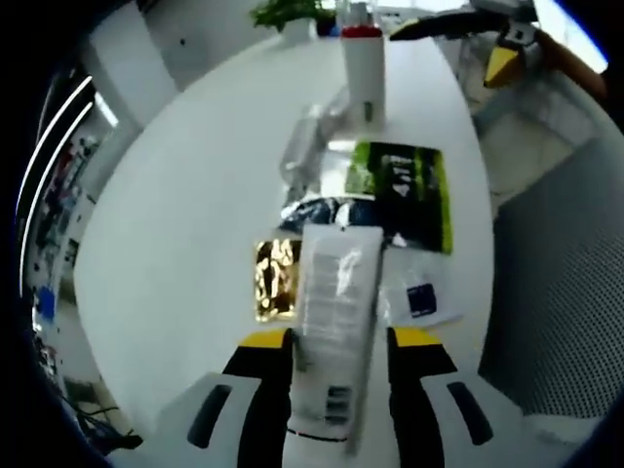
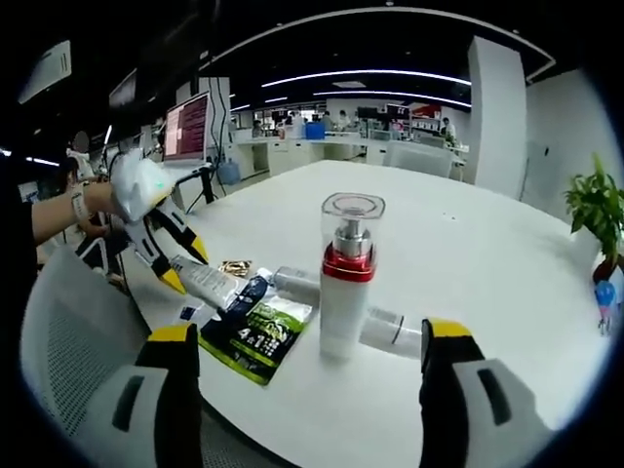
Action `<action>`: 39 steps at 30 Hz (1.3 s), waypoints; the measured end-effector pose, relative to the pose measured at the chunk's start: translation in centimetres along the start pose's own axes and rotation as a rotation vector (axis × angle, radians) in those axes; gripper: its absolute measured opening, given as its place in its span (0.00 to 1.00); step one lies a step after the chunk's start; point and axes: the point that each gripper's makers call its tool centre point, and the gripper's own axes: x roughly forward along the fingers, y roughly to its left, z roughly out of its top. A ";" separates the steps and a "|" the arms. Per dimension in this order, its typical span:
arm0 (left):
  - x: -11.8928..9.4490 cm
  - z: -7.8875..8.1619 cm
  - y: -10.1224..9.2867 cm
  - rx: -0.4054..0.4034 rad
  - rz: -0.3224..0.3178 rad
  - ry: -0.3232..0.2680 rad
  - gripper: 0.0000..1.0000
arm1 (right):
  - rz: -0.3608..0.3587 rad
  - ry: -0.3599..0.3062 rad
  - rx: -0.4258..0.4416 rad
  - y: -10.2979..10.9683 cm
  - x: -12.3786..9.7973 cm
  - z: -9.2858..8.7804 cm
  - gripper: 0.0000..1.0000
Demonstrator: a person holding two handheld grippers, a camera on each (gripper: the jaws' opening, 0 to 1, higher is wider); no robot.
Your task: Arrange the skincare products in the storage area until every visible bottle or jar stands upright without overlapping.
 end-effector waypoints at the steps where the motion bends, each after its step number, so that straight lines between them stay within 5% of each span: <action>1: 0.0 0.0 0.0 0.002 0.001 0.004 0.35 | -0.001 0.000 0.000 0.0 0.0 0.0 0.95; 23: 1.0 -0.3 0.2 -0.036 -0.055 0.000 0.31 | -0.013 -0.002 -0.003 -0.2 -0.1 0.1 0.95; 34: 0.8 -0.2 0.4 -0.077 0.005 -0.073 0.28 | -0.009 -0.005 -0.008 0.0 -0.1 0.2 0.94; 39: 0.5 -0.3 0.7 -0.156 0.024 -0.095 0.26 | 0.002 -0.005 -0.011 0.3 0.0 0.2 0.94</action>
